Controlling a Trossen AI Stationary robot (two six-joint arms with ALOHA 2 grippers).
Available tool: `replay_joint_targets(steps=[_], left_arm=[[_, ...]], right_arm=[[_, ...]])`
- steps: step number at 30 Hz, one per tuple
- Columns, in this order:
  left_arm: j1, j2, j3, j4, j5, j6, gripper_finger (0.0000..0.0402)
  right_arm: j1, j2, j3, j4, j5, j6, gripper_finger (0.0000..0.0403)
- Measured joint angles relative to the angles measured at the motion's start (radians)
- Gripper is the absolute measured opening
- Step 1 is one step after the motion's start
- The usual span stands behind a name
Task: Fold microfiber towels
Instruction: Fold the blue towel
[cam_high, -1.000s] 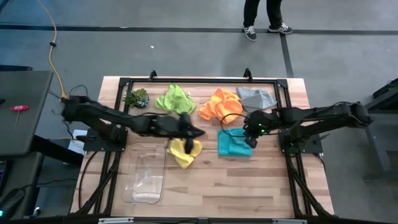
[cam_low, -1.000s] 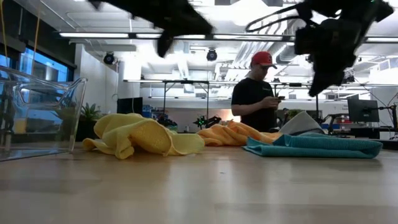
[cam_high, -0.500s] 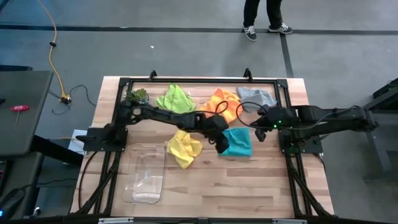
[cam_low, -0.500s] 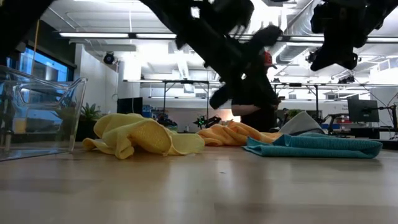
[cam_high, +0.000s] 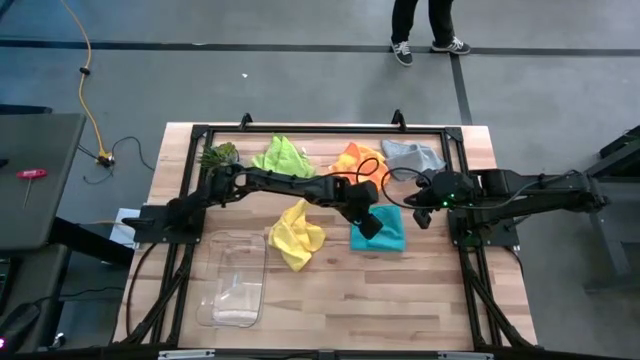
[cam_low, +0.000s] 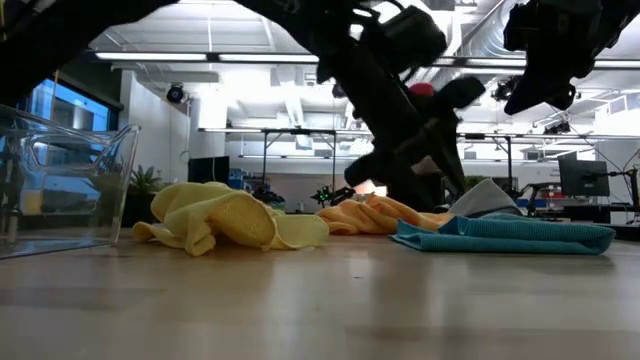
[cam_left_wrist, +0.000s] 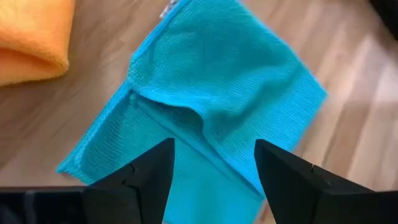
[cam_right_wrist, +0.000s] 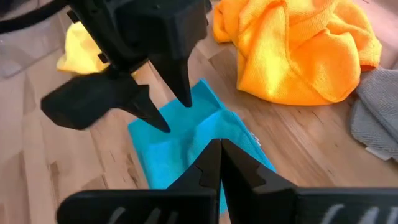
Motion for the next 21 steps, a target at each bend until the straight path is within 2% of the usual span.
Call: replay_joint_targets(steps=[6, 10, 21], left_arm=[[0.0, 0.039, 0.037, -0.031, -0.017, -0.069, 0.0213], [-0.001, 0.039, 0.037, -0.019, -0.064, -0.089, 0.0214], [-0.008, 0.093, 0.037, 0.044, -0.027, -0.172, 0.0213]], right_arm=[[0.0, 0.0, 0.0, -0.022, 0.0, -0.026, 0.0], [0.0, 0.0, 0.0, -0.023, 0.0, -0.029, 0.0], [0.0, 0.0, 0.0, -0.022, 0.0, -0.055, 0.0]])
